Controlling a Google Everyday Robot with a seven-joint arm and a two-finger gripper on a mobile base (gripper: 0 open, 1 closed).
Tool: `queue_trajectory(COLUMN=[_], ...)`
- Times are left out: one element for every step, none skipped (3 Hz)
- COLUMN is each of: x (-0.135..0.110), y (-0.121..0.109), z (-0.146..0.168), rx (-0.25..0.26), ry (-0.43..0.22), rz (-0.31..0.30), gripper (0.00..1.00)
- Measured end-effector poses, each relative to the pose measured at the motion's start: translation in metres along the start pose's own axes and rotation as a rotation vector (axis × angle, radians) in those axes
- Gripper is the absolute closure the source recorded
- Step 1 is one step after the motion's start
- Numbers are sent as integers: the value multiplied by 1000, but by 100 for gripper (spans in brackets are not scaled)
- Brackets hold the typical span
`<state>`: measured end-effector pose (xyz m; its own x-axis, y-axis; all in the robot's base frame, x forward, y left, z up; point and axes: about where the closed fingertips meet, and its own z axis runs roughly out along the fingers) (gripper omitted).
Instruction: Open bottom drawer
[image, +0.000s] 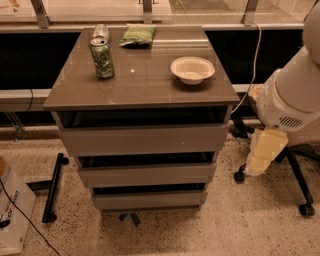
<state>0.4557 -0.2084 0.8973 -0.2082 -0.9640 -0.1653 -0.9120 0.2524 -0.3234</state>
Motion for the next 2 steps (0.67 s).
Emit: queue_trajectory(x=[2, 4], y=[3, 3], z=[37, 88], rx=[2, -21], ry=[0, 8], rz=[10, 40], gripper=[0, 0])
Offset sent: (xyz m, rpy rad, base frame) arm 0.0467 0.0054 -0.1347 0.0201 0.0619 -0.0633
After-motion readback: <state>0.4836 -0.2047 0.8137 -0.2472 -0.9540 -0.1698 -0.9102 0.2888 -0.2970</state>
